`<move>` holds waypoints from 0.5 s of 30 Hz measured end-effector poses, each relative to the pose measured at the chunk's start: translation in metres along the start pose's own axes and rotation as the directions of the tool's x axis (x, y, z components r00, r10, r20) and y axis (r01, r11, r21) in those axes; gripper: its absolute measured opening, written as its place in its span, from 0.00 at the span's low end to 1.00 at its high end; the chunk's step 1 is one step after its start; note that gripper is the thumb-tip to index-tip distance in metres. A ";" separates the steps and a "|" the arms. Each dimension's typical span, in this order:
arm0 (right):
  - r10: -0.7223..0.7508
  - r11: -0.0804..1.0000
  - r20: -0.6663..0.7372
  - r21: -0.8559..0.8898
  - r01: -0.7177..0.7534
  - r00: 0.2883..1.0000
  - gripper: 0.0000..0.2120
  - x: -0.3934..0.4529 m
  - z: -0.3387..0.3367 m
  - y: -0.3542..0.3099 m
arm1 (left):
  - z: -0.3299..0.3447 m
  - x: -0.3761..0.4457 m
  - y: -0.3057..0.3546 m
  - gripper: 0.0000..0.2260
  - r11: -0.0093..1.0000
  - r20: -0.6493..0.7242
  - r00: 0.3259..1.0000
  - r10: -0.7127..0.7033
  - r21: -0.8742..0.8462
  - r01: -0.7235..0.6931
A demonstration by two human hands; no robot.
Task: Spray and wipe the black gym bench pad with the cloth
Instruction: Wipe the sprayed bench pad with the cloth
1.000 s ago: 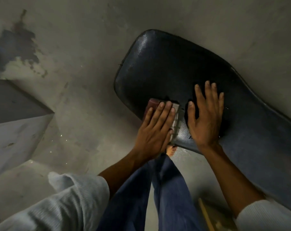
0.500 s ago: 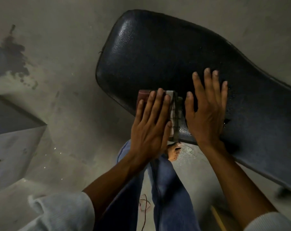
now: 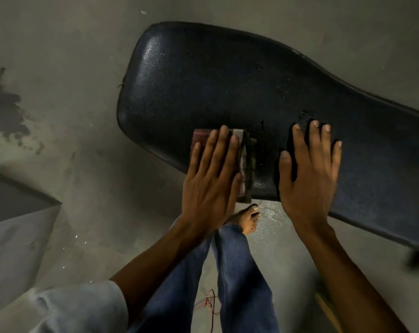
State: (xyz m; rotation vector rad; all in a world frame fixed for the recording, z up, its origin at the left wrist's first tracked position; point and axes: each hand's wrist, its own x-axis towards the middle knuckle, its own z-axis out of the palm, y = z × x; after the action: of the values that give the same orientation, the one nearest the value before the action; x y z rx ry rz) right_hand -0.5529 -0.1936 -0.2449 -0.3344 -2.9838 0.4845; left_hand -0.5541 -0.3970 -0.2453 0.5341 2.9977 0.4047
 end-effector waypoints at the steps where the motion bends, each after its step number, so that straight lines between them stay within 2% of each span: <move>1: 0.000 1.000 0.004 -0.022 0.000 1.000 0.25 -0.001 0.002 0.001 | -0.004 0.007 -0.005 0.29 1.000 -0.022 1.000 -0.022 0.003 0.022; 4: 0.002 1.000 -0.010 -0.026 -0.002 1.000 0.25 -0.001 0.006 0.002 | -0.009 0.032 -0.015 0.29 0.990 -0.080 0.987 -0.138 0.021 0.140; 7: 0.007 0.998 -0.030 0.058 -0.005 1.000 0.24 -0.001 0.003 0.004 | -0.007 0.040 0.000 0.30 0.973 -0.089 0.969 -0.231 0.003 0.232; 9: 0.019 0.995 -0.041 0.099 -0.015 0.999 0.24 -0.002 -0.001 0.007 | -0.003 0.031 0.020 0.30 0.985 -0.051 0.983 -0.175 -0.001 0.175; 12: 0.058 0.996 -0.071 0.073 -0.052 0.996 0.24 -0.006 -0.007 0.020 | 0.005 0.009 0.043 0.30 1.000 0.070 0.997 0.015 0.006 -0.016; 15: 0.099 0.995 -0.063 0.031 -0.097 0.993 0.25 -0.010 -0.007 0.031 | 0.007 0.009 0.038 0.30 0.992 0.091 0.988 0.124 0.002 -0.125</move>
State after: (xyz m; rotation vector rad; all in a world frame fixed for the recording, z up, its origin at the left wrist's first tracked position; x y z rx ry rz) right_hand -0.5358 -0.1650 -0.2485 -0.4866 -2.9056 0.5137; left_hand -0.5494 -0.3580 -0.2421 0.7230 2.8894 0.3660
